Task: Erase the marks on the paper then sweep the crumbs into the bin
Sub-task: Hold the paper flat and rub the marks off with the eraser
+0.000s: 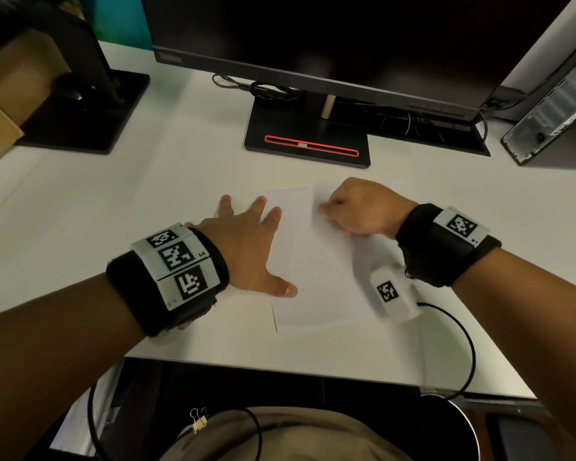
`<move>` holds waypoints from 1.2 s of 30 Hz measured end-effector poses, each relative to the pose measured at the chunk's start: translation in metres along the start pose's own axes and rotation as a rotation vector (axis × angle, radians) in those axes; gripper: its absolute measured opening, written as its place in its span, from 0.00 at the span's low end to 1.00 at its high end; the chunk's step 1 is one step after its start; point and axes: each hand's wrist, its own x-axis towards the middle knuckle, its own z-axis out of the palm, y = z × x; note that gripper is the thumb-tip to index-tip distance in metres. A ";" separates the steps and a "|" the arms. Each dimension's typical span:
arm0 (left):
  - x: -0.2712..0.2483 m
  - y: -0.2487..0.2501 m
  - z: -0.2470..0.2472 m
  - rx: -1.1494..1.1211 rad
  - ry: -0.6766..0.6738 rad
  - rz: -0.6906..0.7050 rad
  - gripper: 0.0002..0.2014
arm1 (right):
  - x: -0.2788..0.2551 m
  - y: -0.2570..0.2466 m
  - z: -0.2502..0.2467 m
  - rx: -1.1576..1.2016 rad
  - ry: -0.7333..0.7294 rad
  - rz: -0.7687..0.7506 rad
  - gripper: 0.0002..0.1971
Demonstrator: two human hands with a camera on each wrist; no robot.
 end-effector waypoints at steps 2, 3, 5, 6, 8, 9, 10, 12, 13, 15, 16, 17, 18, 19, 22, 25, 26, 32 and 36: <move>0.000 0.000 0.000 -0.004 0.000 -0.002 0.67 | 0.000 -0.003 0.001 -0.033 0.016 -0.021 0.25; 0.000 -0.001 0.001 -0.004 0.000 -0.003 0.67 | -0.002 -0.006 0.005 -0.053 -0.022 -0.055 0.25; 0.001 -0.001 0.001 -0.001 -0.001 -0.002 0.67 | -0.005 -0.011 0.012 -0.077 -0.117 -0.106 0.26; 0.001 -0.001 0.001 0.000 -0.002 -0.002 0.67 | -0.006 -0.010 0.010 -0.055 -0.138 -0.098 0.26; 0.000 0.000 0.000 0.004 -0.005 -0.003 0.67 | -0.001 -0.005 0.002 -0.022 -0.078 -0.042 0.25; -0.001 0.000 0.000 0.005 -0.004 -0.005 0.67 | 0.001 -0.003 -0.001 -0.027 -0.031 -0.027 0.25; -0.001 0.000 0.000 0.005 -0.004 -0.008 0.67 | 0.001 -0.003 -0.002 -0.040 -0.005 -0.030 0.25; -0.001 0.000 -0.001 0.000 -0.005 -0.011 0.67 | -0.002 -0.008 0.004 -0.080 -0.043 -0.090 0.25; -0.001 0.000 0.000 -0.003 -0.006 -0.009 0.67 | -0.005 -0.010 0.009 -0.105 -0.087 -0.126 0.26; 0.001 -0.001 0.000 -0.003 -0.007 -0.005 0.67 | -0.009 -0.009 0.010 -0.086 -0.159 -0.121 0.26; 0.000 0.000 0.000 -0.003 -0.010 -0.006 0.67 | -0.008 -0.005 0.007 -0.052 -0.155 -0.084 0.26; -0.001 0.000 0.000 -0.001 -0.011 -0.005 0.67 | -0.005 0.000 0.002 -0.021 -0.122 -0.046 0.26; -0.001 0.001 0.000 -0.001 -0.009 -0.005 0.67 | -0.003 0.004 -0.003 -0.002 -0.076 -0.017 0.26; -0.002 0.001 0.000 -0.001 -0.008 -0.006 0.67 | -0.002 0.006 -0.006 0.001 -0.037 -0.006 0.25; -0.003 0.000 0.000 -0.003 -0.012 -0.008 0.67 | -0.007 0.005 0.001 -0.046 -0.057 -0.062 0.25; -0.001 -0.001 0.000 0.001 -0.010 0.001 0.67 | -0.012 0.010 0.002 -0.025 -0.115 -0.052 0.26; -0.001 0.000 0.000 0.001 -0.012 0.000 0.67 | -0.009 0.014 -0.002 0.001 -0.081 -0.017 0.25; 0.001 -0.001 0.001 -0.006 -0.017 -0.001 0.67 | -0.013 0.008 0.007 -0.093 -0.047 -0.095 0.26; 0.000 -0.001 0.000 -0.005 -0.023 0.002 0.67 | -0.009 0.016 -0.003 0.010 -0.015 0.007 0.26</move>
